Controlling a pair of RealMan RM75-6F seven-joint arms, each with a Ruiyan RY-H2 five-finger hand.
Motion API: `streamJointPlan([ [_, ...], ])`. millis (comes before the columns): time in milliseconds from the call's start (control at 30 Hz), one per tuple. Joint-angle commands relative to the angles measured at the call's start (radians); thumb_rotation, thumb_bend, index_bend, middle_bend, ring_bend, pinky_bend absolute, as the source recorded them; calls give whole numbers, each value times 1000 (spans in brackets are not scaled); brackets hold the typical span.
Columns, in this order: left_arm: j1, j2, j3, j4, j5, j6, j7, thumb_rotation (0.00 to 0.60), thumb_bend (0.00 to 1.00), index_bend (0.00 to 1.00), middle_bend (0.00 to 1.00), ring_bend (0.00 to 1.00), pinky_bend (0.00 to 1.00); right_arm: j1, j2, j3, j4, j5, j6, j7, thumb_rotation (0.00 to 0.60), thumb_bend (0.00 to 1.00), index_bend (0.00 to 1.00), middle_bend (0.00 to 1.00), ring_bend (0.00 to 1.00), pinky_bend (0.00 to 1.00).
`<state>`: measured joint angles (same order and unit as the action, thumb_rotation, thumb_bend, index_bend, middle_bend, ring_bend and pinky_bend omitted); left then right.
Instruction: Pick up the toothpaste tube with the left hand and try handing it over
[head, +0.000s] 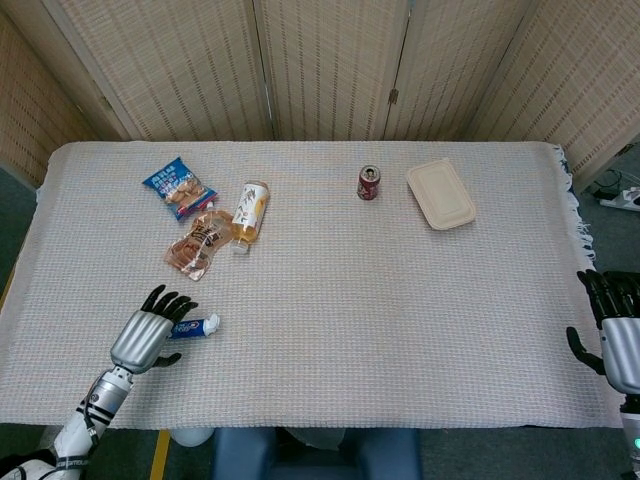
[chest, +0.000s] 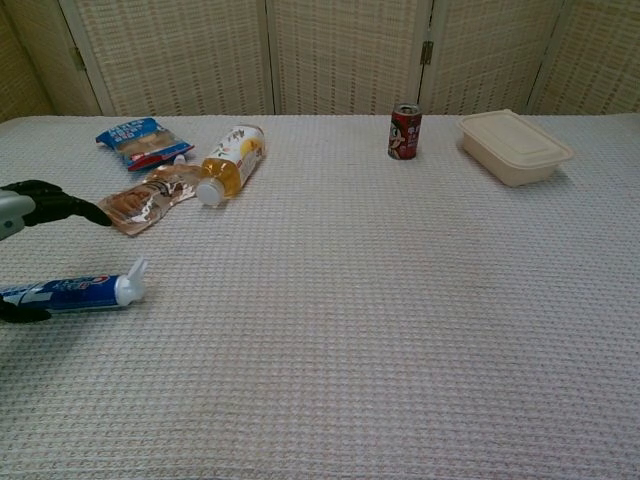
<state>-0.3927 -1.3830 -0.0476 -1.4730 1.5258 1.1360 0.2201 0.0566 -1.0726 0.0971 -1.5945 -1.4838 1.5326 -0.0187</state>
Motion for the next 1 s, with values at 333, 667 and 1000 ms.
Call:
streamJointPlan([
  [333,-40,-115,-11,180,-89,-68,18,600,224,289,247,199,35,-5,-3,-1,8,7,0,9,600,462,90,115,124,37],
  [667,-34,-143,-22,276,-119,-45,-34,600,263,365,340,272,76,-2,-8,0,13,12,-10,12,600,462,90,115,124,37],
  [1000,-41,-157,-16,312,-122,-44,-45,600,295,424,414,333,106,3,-13,1,16,18,-23,13,600,462,90,115,126,37],
])
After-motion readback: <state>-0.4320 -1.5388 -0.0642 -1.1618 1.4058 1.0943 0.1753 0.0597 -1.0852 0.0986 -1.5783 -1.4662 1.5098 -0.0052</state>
